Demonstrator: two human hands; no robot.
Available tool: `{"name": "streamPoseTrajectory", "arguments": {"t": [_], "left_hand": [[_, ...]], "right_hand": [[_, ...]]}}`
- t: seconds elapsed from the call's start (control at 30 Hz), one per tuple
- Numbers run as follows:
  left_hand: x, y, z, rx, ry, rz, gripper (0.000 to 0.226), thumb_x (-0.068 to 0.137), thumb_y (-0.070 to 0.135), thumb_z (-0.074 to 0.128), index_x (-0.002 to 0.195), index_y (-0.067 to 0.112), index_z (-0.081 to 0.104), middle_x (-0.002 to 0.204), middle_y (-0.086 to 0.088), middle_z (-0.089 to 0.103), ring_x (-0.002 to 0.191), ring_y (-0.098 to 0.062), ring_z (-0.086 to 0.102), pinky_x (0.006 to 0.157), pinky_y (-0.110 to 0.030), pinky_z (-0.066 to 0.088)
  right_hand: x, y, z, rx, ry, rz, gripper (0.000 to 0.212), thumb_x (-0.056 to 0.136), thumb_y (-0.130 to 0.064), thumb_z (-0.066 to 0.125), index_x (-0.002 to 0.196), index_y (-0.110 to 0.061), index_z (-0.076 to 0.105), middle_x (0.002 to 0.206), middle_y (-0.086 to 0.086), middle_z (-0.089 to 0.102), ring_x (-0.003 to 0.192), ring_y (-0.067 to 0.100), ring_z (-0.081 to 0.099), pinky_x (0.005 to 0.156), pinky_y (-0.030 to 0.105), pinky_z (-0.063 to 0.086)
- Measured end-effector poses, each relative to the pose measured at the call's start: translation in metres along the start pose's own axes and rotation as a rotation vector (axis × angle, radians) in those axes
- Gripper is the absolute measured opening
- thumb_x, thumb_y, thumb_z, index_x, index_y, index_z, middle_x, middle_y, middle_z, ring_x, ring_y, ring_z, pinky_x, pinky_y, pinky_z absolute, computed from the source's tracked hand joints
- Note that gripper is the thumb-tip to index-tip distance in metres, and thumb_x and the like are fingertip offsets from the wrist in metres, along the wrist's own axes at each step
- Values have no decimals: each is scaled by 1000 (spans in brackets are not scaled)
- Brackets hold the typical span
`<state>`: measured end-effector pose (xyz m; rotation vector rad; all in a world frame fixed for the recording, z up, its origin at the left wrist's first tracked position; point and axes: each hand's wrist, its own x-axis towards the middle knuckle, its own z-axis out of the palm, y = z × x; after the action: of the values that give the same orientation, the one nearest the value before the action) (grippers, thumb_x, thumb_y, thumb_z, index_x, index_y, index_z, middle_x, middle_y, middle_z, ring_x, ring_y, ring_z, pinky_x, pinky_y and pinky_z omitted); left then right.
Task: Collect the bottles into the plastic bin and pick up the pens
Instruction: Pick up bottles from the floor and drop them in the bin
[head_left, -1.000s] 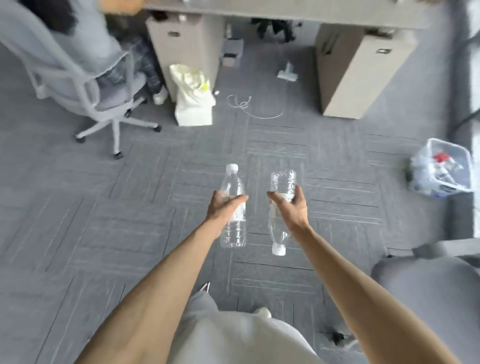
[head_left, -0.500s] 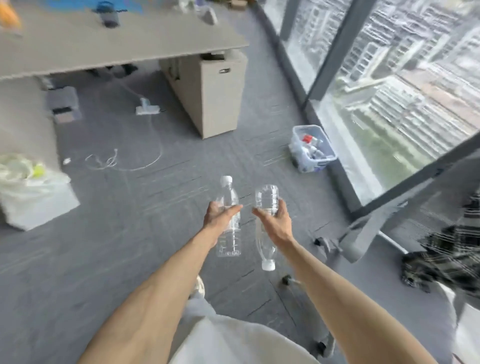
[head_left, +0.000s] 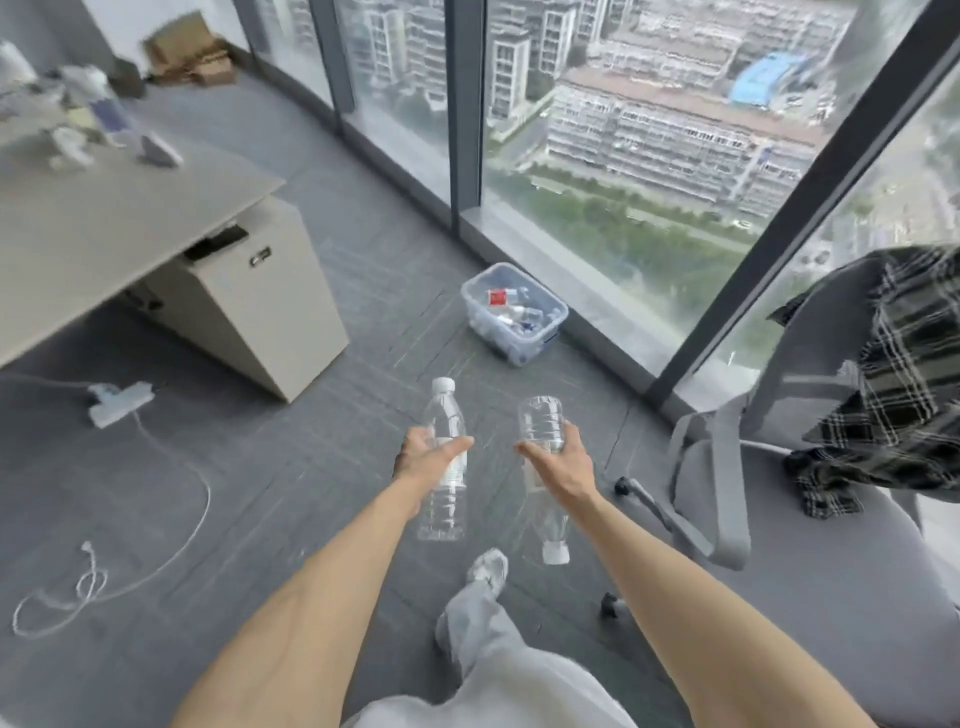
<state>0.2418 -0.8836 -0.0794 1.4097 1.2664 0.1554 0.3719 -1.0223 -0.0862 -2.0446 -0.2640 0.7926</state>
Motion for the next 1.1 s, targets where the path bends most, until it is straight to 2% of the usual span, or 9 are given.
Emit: {"name": "streamPoseTrajectory", "arguments": {"t": [0.17, 0.3, 0.4, 0.57, 0.67, 0.83, 0.93, 1.0, 1.1], "left_hand": [[93, 70, -22, 20, 33, 20, 74, 72, 46, 77, 131, 15, 45, 128, -6, 55, 112, -23, 53, 88, -31, 44], [156, 125, -28, 30, -17, 52, 73, 77, 46, 72, 135, 16, 39, 120, -2, 48, 106, -20, 47, 83, -30, 38], [199, 154, -27, 44, -46, 34, 72, 76, 47, 72, 132, 16, 39, 119, -4, 51, 103, -21, 51, 79, -30, 40], [287, 195, -18, 81, -117, 19, 72, 77, 44, 73, 134, 15, 39, 120, -2, 47, 103, -19, 46, 82, -30, 38], [352, 224, -15, 118, -129, 23, 71, 74, 43, 76, 132, 15, 44, 128, -5, 52, 104, -19, 48, 84, -29, 39], [458, 294, -19, 189, -273, 79, 72, 75, 41, 76, 133, 15, 43, 133, -8, 49, 110, -20, 48, 88, -32, 40], [510, 343, -16, 204, -295, 102, 71, 77, 38, 75, 134, 12, 41, 136, -10, 48, 116, -24, 48, 87, -31, 38], [537, 369, -9, 242, -315, 92, 72, 78, 40, 74, 135, 11, 40, 137, -11, 48, 120, -26, 49, 87, -31, 38], [570, 394, 6, 312, -377, 107, 74, 77, 42, 74, 136, 12, 40, 137, -11, 48, 119, -26, 49, 88, -32, 39]], "right_hand": [[100, -62, 21, 65, 32, 41, 76, 78, -40, 75, 143, -29, 38, 117, 3, 62, 98, 22, 59, 81, 32, 50], [170, -107, 35, 53, 21, 15, 76, 78, -39, 74, 143, -27, 37, 111, 5, 61, 96, 23, 59, 85, 33, 50], [211, -133, 43, 54, 10, 26, 76, 78, -38, 75, 143, -24, 37, 112, 4, 62, 96, 22, 61, 85, 34, 50], [286, -169, 57, 72, 40, 76, 74, 79, -40, 75, 142, -25, 39, 116, 4, 61, 98, 20, 58, 88, 31, 46], [341, -190, 64, 154, 101, 147, 73, 77, -44, 75, 139, -24, 42, 122, 2, 60, 105, 21, 60, 88, 31, 44], [424, -223, 72, 304, 231, 273, 85, 61, -61, 76, 132, -20, 52, 123, 3, 64, 107, 22, 63, 87, 37, 51], [465, -241, 74, 429, 304, 349, 87, 54, -62, 76, 125, -14, 58, 113, 8, 69, 95, 22, 68, 69, 31, 52], [483, -258, 74, 502, 346, 372, 73, 66, -51, 77, 123, -10, 59, 106, 9, 71, 82, 17, 68, 59, 26, 47], [515, -273, 76, 608, 371, 422, 57, 79, -38, 71, 125, -8, 56, 103, 9, 70, 75, 17, 65, 53, 23, 47]]}}
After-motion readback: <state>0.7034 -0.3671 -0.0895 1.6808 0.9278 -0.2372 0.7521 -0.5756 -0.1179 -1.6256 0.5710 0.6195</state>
